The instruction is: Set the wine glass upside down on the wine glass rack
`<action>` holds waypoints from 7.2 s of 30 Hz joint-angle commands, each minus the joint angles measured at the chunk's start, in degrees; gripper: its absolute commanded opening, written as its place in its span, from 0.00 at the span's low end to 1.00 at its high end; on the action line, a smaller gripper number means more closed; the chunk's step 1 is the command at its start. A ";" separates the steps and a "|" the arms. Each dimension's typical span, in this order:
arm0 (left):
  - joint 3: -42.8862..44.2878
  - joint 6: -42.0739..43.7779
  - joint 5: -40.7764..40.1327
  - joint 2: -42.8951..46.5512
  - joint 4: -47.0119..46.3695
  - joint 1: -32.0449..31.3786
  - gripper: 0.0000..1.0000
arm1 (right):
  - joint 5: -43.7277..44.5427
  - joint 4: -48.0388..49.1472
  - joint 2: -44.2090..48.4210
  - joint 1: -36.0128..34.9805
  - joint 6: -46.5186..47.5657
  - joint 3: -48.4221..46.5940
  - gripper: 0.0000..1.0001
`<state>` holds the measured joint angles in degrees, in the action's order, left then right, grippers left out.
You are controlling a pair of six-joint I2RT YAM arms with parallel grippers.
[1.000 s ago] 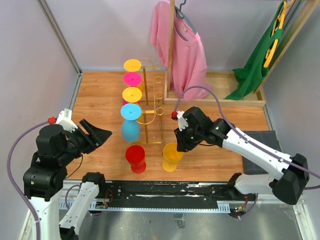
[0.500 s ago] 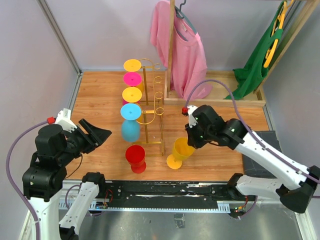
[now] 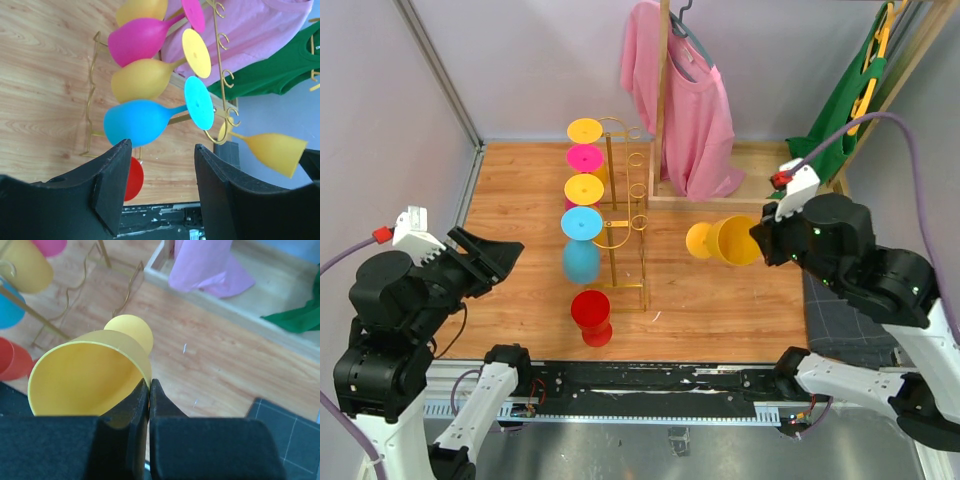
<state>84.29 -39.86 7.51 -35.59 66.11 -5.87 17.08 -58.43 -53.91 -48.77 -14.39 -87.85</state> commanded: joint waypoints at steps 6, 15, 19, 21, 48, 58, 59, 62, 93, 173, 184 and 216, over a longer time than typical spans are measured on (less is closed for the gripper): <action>-0.74 -5.03 0.58 0.64 -7.44 -0.28 0.57 | 3.79 18.94 -0.55 -1.15 7.68 -8.72 0.01; -6.87 -14.35 6.78 0.83 -27.15 -0.28 0.57 | -9.32 48.89 -2.21 -1.09 3.55 -1.67 0.01; -11.59 -20.29 10.48 0.96 -38.77 -0.28 0.57 | -18.13 55.44 -5.08 -0.91 -2.16 -2.87 0.01; -13.94 -23.36 12.17 1.03 -44.76 -0.28 0.57 | -22.08 57.79 -6.07 0.10 -5.03 -3.38 0.01; -35.99 -64.59 21.49 -6.96 -111.77 -0.28 0.59 | -62.37 137.96 -29.73 24.04 -86.15 8.40 0.01; -34.76 -74.04 22.01 -8.95 -120.42 -0.89 0.61 | -63.40 145.57 -39.10 17.78 -90.34 3.70 0.01; -34.54 -74.21 22.09 -8.77 -120.42 -0.85 0.61 | -63.40 145.69 -40.17 17.08 -90.36 2.87 0.01; -34.58 -74.69 21.78 -7.69 -120.42 -0.89 0.59 | -63.66 145.64 -43.34 15.08 -90.44 0.02 0.01; -34.96 -77.27 20.19 -6.16 -120.31 -0.99 0.00 | -61.71 146.21 -51.62 9.76 -91.49 -4.01 0.03; 0.10 -51.99 26.49 -35.37 -82.18 -18.93 0.00 | -37.77 43.75 10.95 16.26 -6.46 12.85 0.47; -0.36 -43.28 20.17 -33.82 -69.40 -27.34 0.00 | -30.62 38.98 14.23 16.28 -2.80 10.19 0.49; -11.15 -35.38 9.10 -26.71 -52.92 -34.03 0.00 | -28.94 40.51 14.94 16.28 -5.79 13.51 0.49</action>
<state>74.04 -76.75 18.48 -63.79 12.53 -39.48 -12.80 -18.52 -39.27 -33.21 -19.38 -74.91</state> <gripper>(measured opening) 0.031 0.484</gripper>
